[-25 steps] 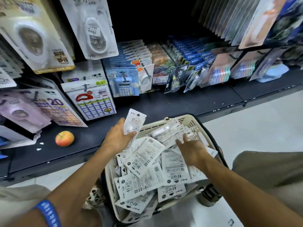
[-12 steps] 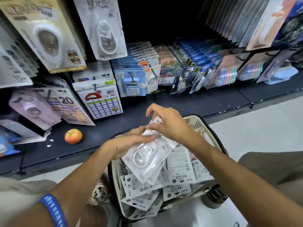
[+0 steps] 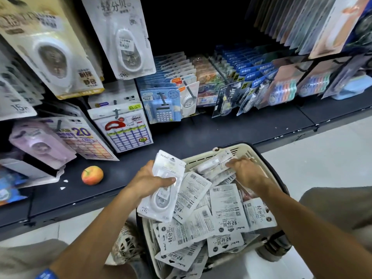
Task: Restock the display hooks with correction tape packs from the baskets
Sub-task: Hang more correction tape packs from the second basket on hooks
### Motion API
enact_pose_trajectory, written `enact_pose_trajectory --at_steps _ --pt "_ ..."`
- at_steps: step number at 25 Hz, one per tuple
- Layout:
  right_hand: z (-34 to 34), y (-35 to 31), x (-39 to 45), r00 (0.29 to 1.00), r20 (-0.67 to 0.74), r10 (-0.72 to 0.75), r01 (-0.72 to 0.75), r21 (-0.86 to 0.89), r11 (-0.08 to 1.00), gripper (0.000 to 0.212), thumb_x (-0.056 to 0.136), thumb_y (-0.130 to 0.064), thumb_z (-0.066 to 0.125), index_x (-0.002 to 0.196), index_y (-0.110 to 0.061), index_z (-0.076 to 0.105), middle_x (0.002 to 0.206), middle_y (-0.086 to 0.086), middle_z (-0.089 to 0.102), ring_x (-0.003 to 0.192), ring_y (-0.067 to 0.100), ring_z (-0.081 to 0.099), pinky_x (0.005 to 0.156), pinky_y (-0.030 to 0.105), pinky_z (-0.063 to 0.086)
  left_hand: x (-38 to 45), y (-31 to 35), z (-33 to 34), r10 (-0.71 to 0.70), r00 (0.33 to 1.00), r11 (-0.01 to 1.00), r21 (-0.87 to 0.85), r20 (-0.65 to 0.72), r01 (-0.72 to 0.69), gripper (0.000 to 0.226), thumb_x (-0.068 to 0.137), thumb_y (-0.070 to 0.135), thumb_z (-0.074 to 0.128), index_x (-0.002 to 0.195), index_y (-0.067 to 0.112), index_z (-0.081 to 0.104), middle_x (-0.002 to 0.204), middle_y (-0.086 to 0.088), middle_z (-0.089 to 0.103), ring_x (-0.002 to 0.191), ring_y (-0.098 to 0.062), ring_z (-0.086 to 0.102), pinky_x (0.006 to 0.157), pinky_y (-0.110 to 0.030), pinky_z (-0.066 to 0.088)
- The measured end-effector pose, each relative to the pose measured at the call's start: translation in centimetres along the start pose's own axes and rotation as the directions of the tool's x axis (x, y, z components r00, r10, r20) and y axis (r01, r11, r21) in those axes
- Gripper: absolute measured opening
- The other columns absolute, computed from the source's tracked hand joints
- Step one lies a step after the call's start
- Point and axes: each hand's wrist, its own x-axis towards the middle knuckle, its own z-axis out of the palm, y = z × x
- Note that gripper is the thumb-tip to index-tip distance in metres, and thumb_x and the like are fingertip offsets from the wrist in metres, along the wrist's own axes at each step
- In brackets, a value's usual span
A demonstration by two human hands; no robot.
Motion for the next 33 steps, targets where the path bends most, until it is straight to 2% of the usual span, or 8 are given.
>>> enact_pose_trajectory --at_steps 4,9,14,17,21,25,28,33 --pt "-4.4 0.3 1.7 0.995 -0.034 -0.096 0.101 0.195 0.976 0.014 0.092 -0.021 0.065 0.096 -0.015 0.076 0.087 0.004 0.073 0.086 0.025 0.066 0.073 0.031 0.047 0.5 0.0 -0.1 0.044 0.997 0.993 0.114 -0.061 -0.036 0.043 0.075 0.025 0.088 0.103 0.031 0.056 0.101 0.011 0.072 0.09 -0.011 0.07 0.075 -0.033 0.056" --pt "-15.9 -3.2 2.2 0.965 0.058 -0.256 0.231 0.272 0.934 0.012 0.077 -0.021 0.083 0.085 -0.029 0.08 0.07 -0.018 0.066 0.077 0.015 0.066 0.071 0.028 0.049 0.8 0.9 -0.4 0.123 0.982 0.95 0.304 -0.141 -0.075 0.048 0.076 0.033 0.085 0.112 0.034 0.052 0.104 0.012 0.07 0.098 -0.019 0.068 0.091 -0.039 0.054" --pt "-20.5 -4.1 -1.2 0.808 0.001 -0.589 0.23 0.92 0.318 0.014 0.078 -0.01 0.081 0.085 -0.022 0.082 0.086 0.002 0.08 0.077 0.011 0.074 0.067 0.025 0.059 -0.9 2.2 -0.4 0.097 0.995 0.974 -0.208 0.024 -0.09 0.027 0.074 0.034 0.077 0.093 0.025 0.06 0.076 0.012 0.072 0.065 0.003 0.067 0.055 -0.014 0.051" --pt "-18.4 -4.7 -1.2 0.874 -0.037 -0.484 0.16 0.963 0.216 0.016 0.081 -0.004 0.072 0.091 -0.015 0.078 0.084 0.001 0.079 0.076 0.011 0.073 0.07 0.026 0.06 -2.3 2.7 -0.8 -0.026 0.973 0.796 -0.583 0.231 0.16 0.03 0.087 0.027 0.07 0.061 0.012 0.07 0.055 -0.005 0.068 0.044 -0.013 0.067 0.042 -0.019 0.052" --pt "-17.1 -4.7 -0.7 0.92 -0.043 -0.389 0.127 0.973 0.193 0.021 0.088 0.006 0.067 0.097 -0.011 0.074 0.087 0.002 0.078 0.078 0.012 0.073 0.07 0.026 0.059 -2.6 4.0 -1.2 0.107 0.877 0.728 -0.637 0.469 0.252 0.078 0.06 0.082 0.068 0.098 0.016 0.083 0.103 -0.016 0.079 0.094 -0.033 0.076 0.075 -0.041 0.062" --pt "-17.7 -5.4 -0.7 0.941 -0.077 -0.329 0.122 0.985 0.118 0.026 0.084 0.007 0.072 0.094 -0.017 0.077 0.087 0.006 0.079 0.075 0.015 0.075 0.061 0.026 0.06 -3.1 3.7 -1.1 0.189 0.84 0.733 -0.642 0.509 0.225 0.065 0.041 0.045 0.099 0.093 0.009 0.083 0.095 -0.018 0.079 0.086 -0.031 0.077 0.074 -0.04 0.062" --pt "-17.9 -6.0 -0.3 0.985 -0.036 -0.17 0.053 0.994 0.092 0.028 0.083 0.005 0.075 0.103 -0.014 0.072 0.086 0.008 0.079 0.069 0.018 0.076 0.054 0.028 0.059 -3.1 4.1 -0.6 0.182 0.835 0.769 -0.604 0.52 0.208 0.055 0.046 0.012 0.088 0.1 0.004 0.079 0.1 -0.021 0.077 0.088 -0.032 0.076 0.077 -0.043 0.063" --pt "-17.3 -6.8 -0.1 0.997 -0.081 0.02 0.081 0.997 0.0 0.038 0.084 0.005 0.075 0.116 -0.014 0.065 0.094 0.011 0.078 0.069 0.019 0.075 0.056 0.03 0.06 -4.1 5.3 1.1 0.152 0.853 0.828 -0.535 0.5 0.166 0.06 0.048 0.006 0.085 0.107 0.012 0.076 0.101 -0.016 0.079 0.086 -0.029 0.078 0.067 -0.038 0.063"
